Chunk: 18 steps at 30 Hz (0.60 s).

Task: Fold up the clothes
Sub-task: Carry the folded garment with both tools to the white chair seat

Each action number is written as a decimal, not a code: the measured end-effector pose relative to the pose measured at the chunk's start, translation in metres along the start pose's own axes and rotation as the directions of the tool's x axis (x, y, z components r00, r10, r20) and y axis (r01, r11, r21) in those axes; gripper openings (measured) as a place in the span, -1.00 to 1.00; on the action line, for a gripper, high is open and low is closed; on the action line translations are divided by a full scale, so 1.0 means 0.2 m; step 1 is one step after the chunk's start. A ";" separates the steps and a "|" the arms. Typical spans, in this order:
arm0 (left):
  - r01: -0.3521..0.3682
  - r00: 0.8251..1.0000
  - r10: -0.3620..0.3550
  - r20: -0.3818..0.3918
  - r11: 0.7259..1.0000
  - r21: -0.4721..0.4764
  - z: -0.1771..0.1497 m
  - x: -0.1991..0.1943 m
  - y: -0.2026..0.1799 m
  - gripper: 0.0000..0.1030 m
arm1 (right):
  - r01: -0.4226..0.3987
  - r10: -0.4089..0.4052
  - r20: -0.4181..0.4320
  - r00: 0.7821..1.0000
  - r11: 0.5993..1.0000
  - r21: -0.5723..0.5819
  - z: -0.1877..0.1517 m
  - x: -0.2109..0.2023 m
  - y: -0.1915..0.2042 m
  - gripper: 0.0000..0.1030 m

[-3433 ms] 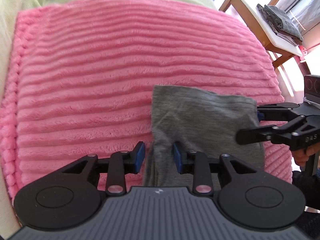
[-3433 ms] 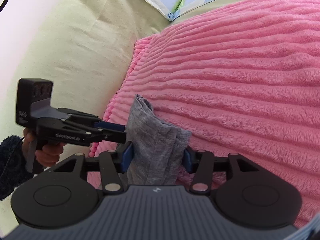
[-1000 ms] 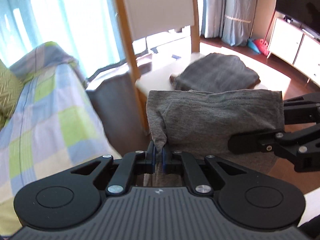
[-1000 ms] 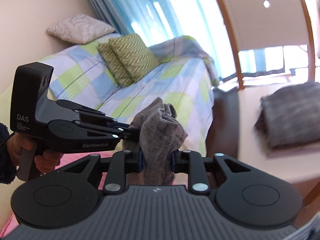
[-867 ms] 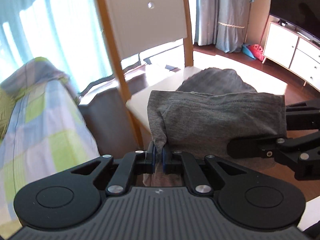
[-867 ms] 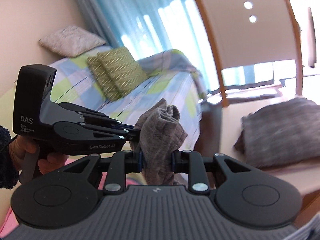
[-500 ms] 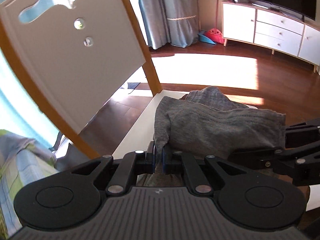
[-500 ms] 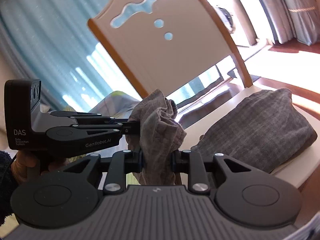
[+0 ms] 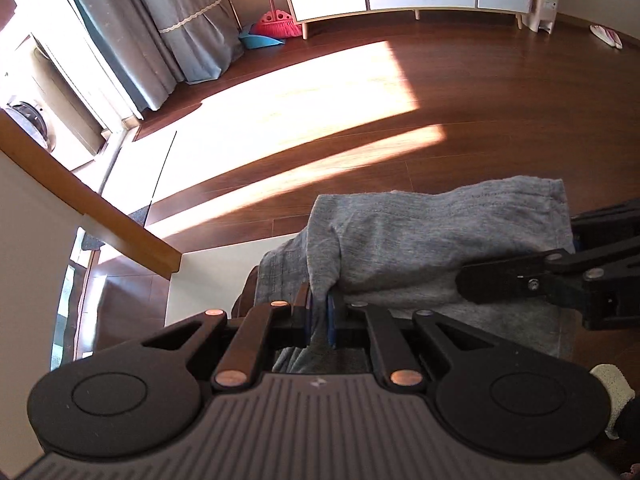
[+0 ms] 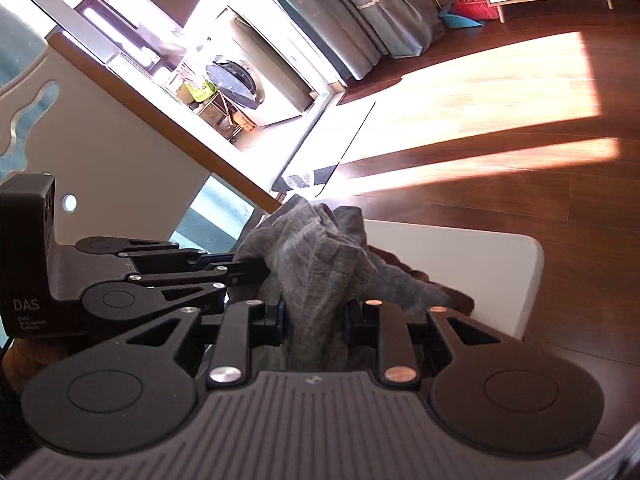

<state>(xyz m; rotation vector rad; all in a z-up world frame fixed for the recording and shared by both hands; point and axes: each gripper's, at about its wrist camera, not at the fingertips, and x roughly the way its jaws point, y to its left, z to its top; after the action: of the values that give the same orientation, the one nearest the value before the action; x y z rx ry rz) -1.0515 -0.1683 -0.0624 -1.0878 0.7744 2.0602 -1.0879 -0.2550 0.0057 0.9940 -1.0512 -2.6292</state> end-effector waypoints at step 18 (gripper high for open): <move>-0.134 0.989 0.075 -0.126 0.805 -0.578 -0.40 -0.58 0.29 -0.42 | -0.016 -0.017 -0.073 0.997 0.902 -0.432 0.34 0.08 0.06 -0.69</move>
<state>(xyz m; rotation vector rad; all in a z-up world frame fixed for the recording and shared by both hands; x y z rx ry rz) -1.0109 -0.2960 0.0102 -1.5122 0.2266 2.4342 -1.1434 -0.2308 0.0417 0.9719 -0.4133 -2.6272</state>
